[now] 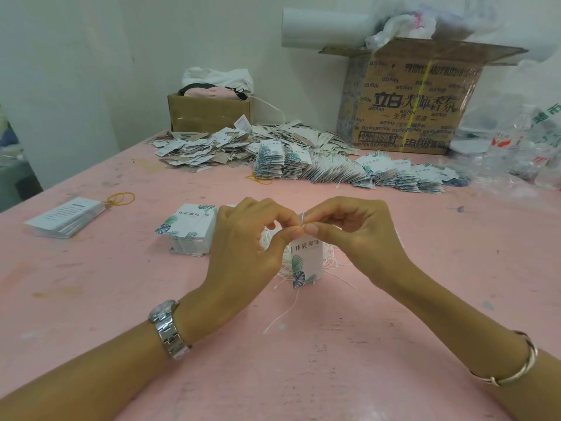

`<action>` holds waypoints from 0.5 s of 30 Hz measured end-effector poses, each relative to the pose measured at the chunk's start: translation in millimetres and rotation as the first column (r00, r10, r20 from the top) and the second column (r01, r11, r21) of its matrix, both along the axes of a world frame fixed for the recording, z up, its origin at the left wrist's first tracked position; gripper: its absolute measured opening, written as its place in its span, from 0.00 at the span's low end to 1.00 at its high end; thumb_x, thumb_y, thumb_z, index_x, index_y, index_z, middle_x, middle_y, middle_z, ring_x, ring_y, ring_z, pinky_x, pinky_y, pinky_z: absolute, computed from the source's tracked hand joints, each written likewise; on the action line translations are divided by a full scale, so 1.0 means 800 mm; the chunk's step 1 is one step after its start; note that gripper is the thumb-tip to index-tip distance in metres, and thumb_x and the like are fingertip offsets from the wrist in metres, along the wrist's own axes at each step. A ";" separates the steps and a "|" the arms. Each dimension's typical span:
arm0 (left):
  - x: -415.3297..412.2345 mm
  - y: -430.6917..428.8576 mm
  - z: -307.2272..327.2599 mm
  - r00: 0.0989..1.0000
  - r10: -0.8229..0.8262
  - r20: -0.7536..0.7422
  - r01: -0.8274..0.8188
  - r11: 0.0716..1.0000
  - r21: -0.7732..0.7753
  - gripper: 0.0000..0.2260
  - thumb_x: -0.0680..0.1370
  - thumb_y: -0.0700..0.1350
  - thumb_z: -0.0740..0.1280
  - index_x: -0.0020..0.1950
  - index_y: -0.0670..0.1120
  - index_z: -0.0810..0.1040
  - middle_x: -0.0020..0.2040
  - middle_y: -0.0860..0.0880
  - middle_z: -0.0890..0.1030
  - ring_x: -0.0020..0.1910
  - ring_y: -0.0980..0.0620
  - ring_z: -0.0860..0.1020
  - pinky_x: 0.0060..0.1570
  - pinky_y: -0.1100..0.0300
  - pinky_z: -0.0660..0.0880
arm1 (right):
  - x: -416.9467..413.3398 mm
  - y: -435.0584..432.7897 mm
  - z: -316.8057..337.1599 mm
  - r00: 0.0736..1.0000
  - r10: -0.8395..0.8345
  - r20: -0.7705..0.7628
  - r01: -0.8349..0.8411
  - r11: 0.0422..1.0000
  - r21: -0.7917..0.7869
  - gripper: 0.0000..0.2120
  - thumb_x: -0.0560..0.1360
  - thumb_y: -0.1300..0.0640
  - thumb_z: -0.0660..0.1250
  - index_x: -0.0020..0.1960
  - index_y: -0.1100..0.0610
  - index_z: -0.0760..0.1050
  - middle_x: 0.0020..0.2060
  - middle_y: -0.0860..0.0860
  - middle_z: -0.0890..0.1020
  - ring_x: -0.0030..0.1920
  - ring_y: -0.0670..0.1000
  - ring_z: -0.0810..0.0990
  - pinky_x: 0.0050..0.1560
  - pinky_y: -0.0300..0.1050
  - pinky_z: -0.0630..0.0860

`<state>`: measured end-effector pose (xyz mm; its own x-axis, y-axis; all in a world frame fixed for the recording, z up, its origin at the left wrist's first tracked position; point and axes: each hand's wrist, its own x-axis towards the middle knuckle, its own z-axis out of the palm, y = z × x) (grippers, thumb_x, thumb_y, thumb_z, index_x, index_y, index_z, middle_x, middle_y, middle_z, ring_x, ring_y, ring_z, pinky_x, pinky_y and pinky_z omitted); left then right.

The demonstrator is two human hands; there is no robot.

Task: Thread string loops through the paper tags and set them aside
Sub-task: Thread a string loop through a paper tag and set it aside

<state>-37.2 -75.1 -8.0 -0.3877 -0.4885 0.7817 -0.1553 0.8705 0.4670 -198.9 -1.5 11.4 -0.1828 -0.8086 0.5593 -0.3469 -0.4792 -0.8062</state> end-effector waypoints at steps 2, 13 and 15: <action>0.000 0.000 0.000 1.000 0.007 -0.011 -0.007 1.000 -0.011 0.04 0.75 0.49 0.71 0.41 0.53 0.78 0.39 0.61 0.79 0.41 0.56 0.74 0.52 0.50 0.65 | 0.002 0.000 -0.001 1.000 0.004 0.006 -0.004 1.000 -0.017 0.06 0.69 0.66 0.75 0.42 0.56 0.83 0.38 0.56 0.85 0.40 0.59 0.81 0.47 0.54 0.78; -0.001 0.001 0.000 1.000 0.006 -0.023 -0.005 1.000 0.022 0.04 0.75 0.49 0.70 0.42 0.52 0.78 0.38 0.63 0.77 0.42 0.57 0.75 0.52 0.49 0.66 | 0.004 -0.001 -0.004 0.999 -0.026 -0.034 0.024 0.998 -0.058 0.07 0.70 0.69 0.75 0.42 0.57 0.83 0.38 0.52 0.85 0.39 0.57 0.80 0.44 0.50 0.77; -0.003 -0.001 0.000 0.999 -0.017 -0.029 0.020 0.995 0.096 0.04 0.75 0.50 0.69 0.43 0.51 0.79 0.39 0.63 0.77 0.44 0.57 0.74 0.54 0.50 0.67 | 0.000 -0.002 -0.003 0.992 -0.059 -0.110 0.050 0.995 -0.080 0.05 0.71 0.66 0.75 0.44 0.58 0.84 0.39 0.51 0.85 0.39 0.55 0.79 0.43 0.48 0.75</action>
